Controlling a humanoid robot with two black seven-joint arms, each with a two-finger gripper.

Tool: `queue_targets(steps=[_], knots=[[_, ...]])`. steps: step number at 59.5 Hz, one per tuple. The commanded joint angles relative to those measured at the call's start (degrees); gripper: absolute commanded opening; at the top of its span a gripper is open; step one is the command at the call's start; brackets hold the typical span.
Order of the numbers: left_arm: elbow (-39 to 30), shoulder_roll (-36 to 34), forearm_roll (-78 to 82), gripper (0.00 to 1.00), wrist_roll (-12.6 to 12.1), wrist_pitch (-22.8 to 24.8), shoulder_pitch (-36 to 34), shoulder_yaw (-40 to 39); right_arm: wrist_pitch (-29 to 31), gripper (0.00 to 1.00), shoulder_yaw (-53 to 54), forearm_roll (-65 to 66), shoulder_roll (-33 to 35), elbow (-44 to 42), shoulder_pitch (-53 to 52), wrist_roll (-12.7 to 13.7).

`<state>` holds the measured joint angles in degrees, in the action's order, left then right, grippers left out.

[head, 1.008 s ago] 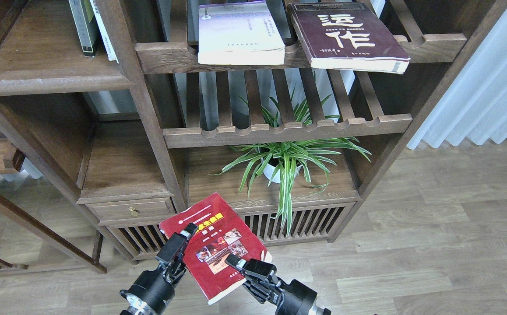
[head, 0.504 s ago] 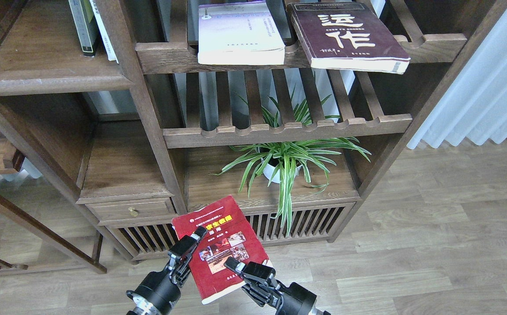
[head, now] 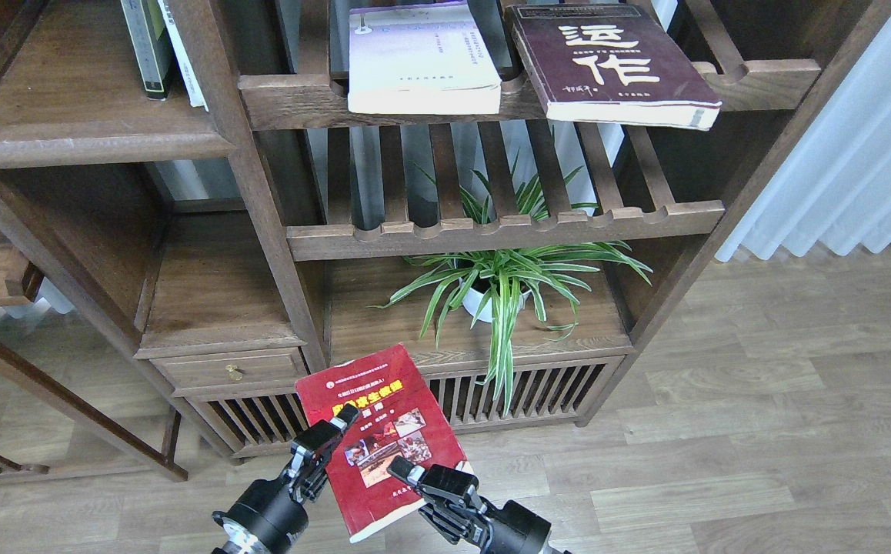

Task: Organize books on shelf
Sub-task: 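Carry the red book with the left gripper toward the upper shelf section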

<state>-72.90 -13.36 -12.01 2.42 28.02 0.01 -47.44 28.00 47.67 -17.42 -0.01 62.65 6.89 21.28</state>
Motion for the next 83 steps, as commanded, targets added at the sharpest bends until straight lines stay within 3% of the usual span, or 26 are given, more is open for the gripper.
queue_targets(steps=[1,14,17,25,30,43,53,61,69,83], knots=[[-5.1,-3.3,3.6,0.04,-1.2,0.0,-0.1,-3.6,0.0,0.78,0.3,2.8,0.0,-0.1,0.0,-0.1],[-6.3,-7.5,6.8,0.04,-1.8,0.0,-0.1,-8.0,0.0,0.85,0.5,3.2,0.0,-0.8,-0.1,-0.2],[-6.3,-8.0,7.4,0.04,-3.6,0.0,-0.3,-9.4,0.0,0.86,0.7,3.2,0.0,-1.4,-0.2,-0.2],[-6.4,-8.0,8.8,0.04,-11.4,0.0,-0.8,-14.0,0.0,0.88,1.8,3.2,0.0,-3.3,-0.6,-0.2],[-6.4,-8.1,8.9,0.04,-13.9,0.0,-1.1,-16.1,0.0,0.88,2.8,3.2,0.0,-4.0,-0.7,-0.2],[-6.4,-8.7,9.0,0.04,-15.3,0.0,-2.9,-22.9,0.0,0.88,3.2,3.2,0.0,-5.3,-0.7,-0.2],[-6.4,-8.8,9.6,0.04,-15.9,0.0,-0.1,-23.0,0.0,0.88,3.8,3.1,0.0,-5.6,-0.6,-0.2],[-6.4,-5.2,12.9,0.04,-18.9,0.0,4.7,-26.6,0.0,0.88,4.0,3.1,0.0,-5.6,-0.5,-0.2],[-6.4,-2.8,13.2,0.04,-21.8,0.0,4.8,-31.2,0.0,0.88,4.0,3.1,0.0,-6.0,-0.4,-0.2],[-6.3,-3.2,12.5,0.05,-21.3,0.0,3.7,-36.1,0.0,0.88,5.9,3.1,0.0,-8.1,-0.6,-0.2]])
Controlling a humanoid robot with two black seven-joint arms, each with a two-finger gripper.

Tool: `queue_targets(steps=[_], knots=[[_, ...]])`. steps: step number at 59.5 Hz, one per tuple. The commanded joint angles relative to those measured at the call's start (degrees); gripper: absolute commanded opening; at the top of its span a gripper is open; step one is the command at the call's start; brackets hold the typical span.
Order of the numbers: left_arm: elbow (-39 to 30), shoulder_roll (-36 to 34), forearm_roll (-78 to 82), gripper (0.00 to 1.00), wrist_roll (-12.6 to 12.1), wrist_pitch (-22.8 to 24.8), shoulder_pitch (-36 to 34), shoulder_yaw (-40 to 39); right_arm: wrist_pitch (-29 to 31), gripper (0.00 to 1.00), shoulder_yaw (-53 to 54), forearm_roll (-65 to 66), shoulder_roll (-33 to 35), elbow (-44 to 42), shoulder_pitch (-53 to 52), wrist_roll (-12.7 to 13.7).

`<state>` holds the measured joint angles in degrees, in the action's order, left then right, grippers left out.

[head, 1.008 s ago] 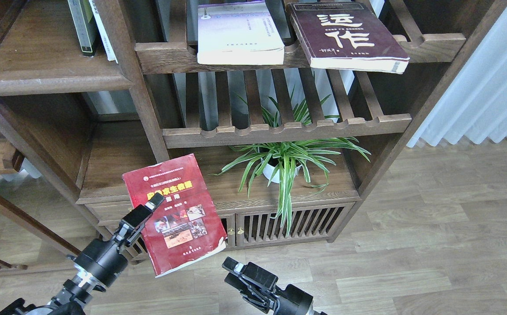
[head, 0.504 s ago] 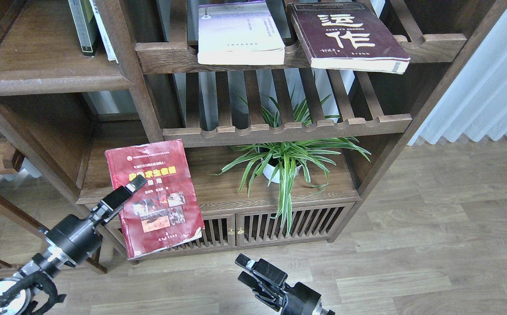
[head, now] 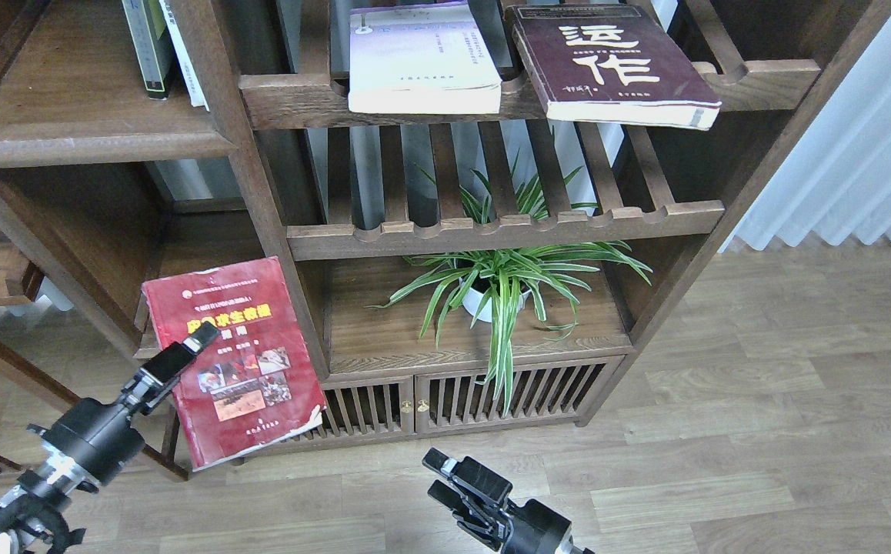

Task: Organize books on shelf
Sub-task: 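Carry the red book with the left gripper toward the upper shelf section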

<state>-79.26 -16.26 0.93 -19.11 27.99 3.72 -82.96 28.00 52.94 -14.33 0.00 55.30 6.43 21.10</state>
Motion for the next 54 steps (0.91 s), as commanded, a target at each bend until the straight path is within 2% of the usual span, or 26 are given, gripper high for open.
queue_targets(steps=[1,14,17,18,22,33,43,48,54], knots=[[0.1,0.1,-0.5,0.05,0.1,0.0,0.2,-0.5,0.0,0.88,0.7,0.0,0.0,-0.7,-0.1,0.0],[0.1,4.9,0.6,0.05,-1.2,0.0,5.2,1.2,0.0,0.88,0.7,-0.1,0.0,-0.7,0.2,0.0],[0.1,7.1,2.3,0.05,-2.4,0.0,8.6,0.3,0.0,0.88,0.8,-0.1,0.0,-0.7,0.3,0.0],[0.4,10.3,2.8,0.05,-3.2,0.0,12.4,-0.8,0.0,0.88,0.8,-0.1,0.0,-0.7,0.3,0.0],[1.0,12.2,3.5,0.05,-3.4,0.0,15.3,-3.1,0.0,0.88,0.7,-0.1,0.0,-0.7,0.3,0.0],[2.2,12.6,4.8,0.05,-3.4,0.0,16.1,-8.4,0.0,0.88,0.8,-0.1,0.0,-0.6,0.3,0.0],[6.6,13.8,6.1,0.05,-3.5,0.0,16.1,-12.3,0.0,0.88,0.8,-0.2,0.0,-0.5,0.3,0.0],[5.7,13.8,5.8,0.05,-3.4,0.0,16.1,-13.6,0.0,0.88,0.8,-0.1,0.0,-0.5,0.3,0.0],[1.6,13.7,4.0,0.05,-3.0,0.0,16.2,-13.9,0.0,0.88,0.8,0.0,0.0,-0.6,0.4,0.0]])
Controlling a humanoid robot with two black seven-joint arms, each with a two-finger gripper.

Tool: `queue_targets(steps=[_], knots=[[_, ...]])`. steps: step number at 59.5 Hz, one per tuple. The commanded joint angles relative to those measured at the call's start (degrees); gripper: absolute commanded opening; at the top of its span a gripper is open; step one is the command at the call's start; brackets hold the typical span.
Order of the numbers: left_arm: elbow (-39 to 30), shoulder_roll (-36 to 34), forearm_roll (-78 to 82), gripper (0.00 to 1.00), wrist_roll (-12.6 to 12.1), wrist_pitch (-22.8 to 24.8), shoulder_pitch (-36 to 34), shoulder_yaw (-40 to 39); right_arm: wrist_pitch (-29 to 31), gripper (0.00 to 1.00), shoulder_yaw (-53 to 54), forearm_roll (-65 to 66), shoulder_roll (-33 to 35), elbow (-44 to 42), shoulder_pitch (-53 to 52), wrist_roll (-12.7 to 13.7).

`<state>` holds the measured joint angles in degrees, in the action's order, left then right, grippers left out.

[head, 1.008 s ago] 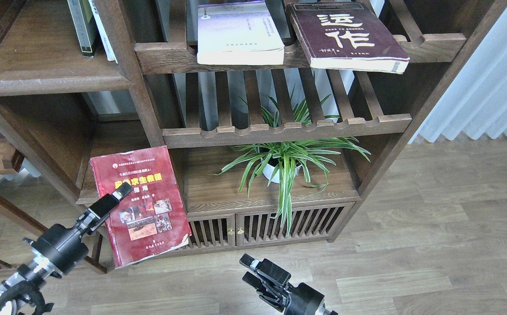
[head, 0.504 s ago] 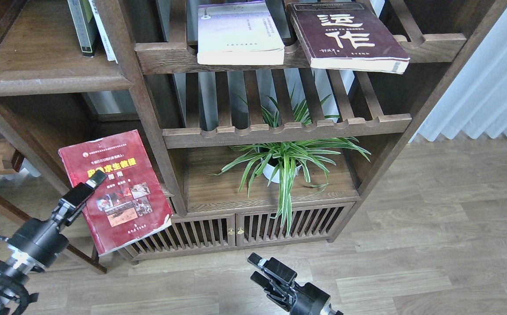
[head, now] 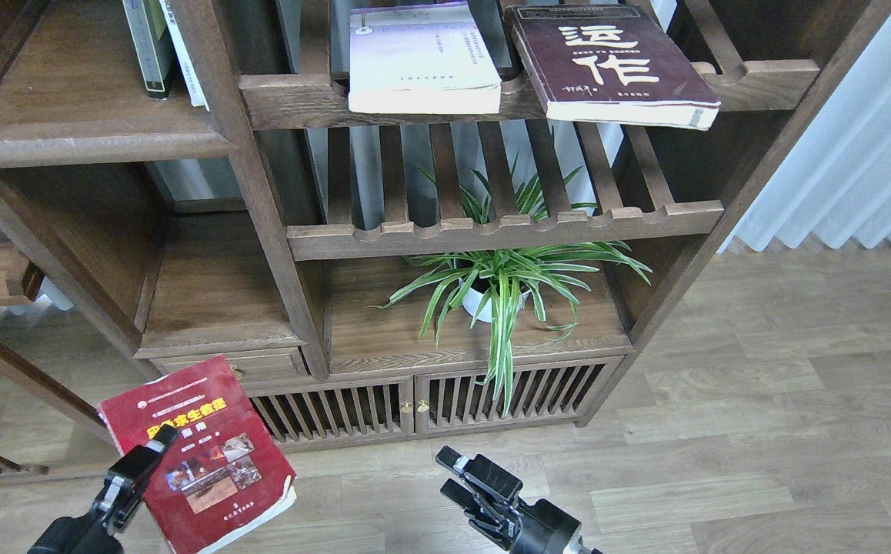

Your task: Organize books on shelf

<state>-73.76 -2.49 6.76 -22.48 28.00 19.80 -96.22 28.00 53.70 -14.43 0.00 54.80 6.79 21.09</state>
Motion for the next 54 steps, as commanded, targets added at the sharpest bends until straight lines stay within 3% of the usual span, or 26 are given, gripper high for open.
queue_targets(steps=[1,15,35,54], knots=[[-4.5,-0.1,-2.3,0.05,0.4,0.0,0.2,-0.6,0.0,0.88,0.0,0.1,0.0,-0.1,0.1,0.0],[-5.5,-0.7,-8.3,0.05,0.6,0.0,0.9,-2.0,0.0,0.87,-0.1,0.2,0.0,-0.3,0.1,0.0],[-5.5,-8.7,-13.9,0.05,2.5,0.0,-6.5,-3.0,0.0,0.87,-0.1,0.2,0.0,-1.2,0.0,0.0],[-5.5,-9.4,-14.0,0.05,2.5,0.0,-10.2,-3.0,0.0,0.87,-0.1,0.2,0.0,-3.3,-1.3,0.0]])
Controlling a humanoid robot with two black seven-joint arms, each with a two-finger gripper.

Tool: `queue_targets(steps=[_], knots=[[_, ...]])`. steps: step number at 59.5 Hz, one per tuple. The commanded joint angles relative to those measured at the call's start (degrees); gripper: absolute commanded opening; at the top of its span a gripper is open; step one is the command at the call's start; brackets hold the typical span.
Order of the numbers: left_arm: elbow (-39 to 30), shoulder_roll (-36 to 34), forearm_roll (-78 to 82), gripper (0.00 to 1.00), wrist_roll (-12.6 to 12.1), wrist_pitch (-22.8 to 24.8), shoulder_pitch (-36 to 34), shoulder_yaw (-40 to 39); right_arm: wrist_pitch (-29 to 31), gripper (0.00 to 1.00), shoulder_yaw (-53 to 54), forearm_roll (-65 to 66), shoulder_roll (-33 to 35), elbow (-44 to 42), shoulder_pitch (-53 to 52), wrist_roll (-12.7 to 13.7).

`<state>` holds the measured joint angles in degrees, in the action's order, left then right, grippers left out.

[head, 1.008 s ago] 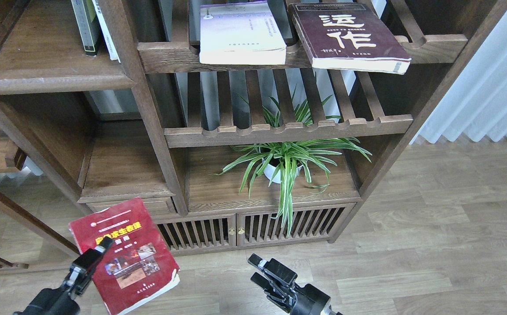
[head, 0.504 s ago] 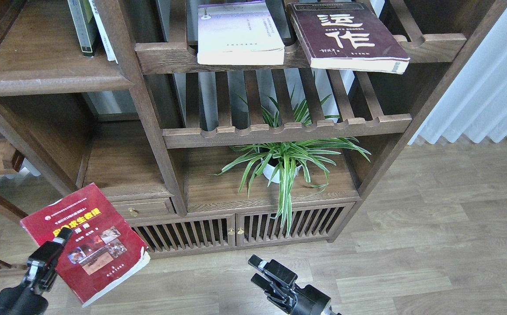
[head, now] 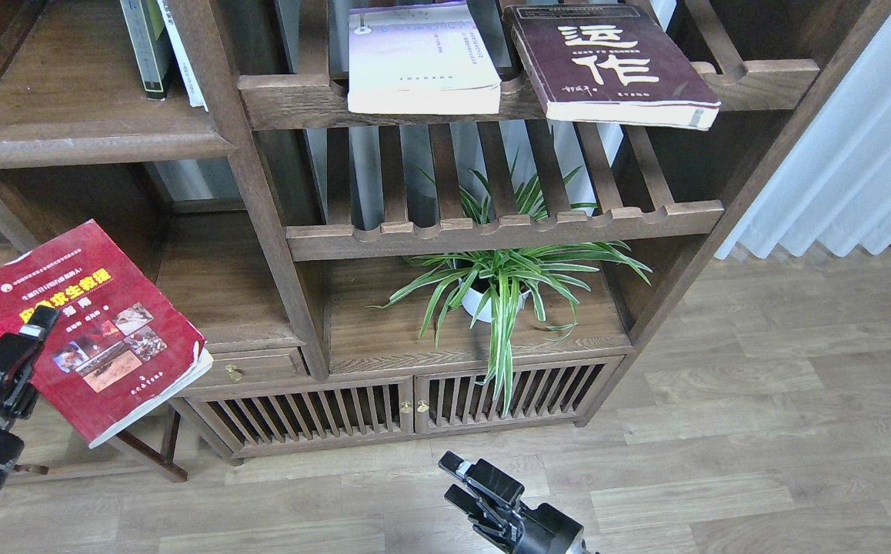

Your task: Organize books on shelf

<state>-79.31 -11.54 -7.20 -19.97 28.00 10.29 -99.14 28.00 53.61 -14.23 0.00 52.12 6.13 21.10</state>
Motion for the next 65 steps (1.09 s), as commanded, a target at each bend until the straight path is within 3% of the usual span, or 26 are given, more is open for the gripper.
queue_targets(steps=[1,39,65], knots=[[0.0,-0.4,0.0,0.05,0.0,0.0,-0.9,-0.1,0.0,0.87,0.0,0.0,0.0,-0.7,-0.6,0.0],[-0.1,-3.9,-0.1,0.05,0.8,0.0,-8.8,-1.6,0.0,0.87,0.2,-0.1,0.0,-3.2,-3.5,0.0],[0.0,-6.2,0.3,0.05,-0.3,0.0,-20.4,-1.0,0.0,0.87,0.2,-0.3,0.0,-5.2,-4.8,-0.1]])
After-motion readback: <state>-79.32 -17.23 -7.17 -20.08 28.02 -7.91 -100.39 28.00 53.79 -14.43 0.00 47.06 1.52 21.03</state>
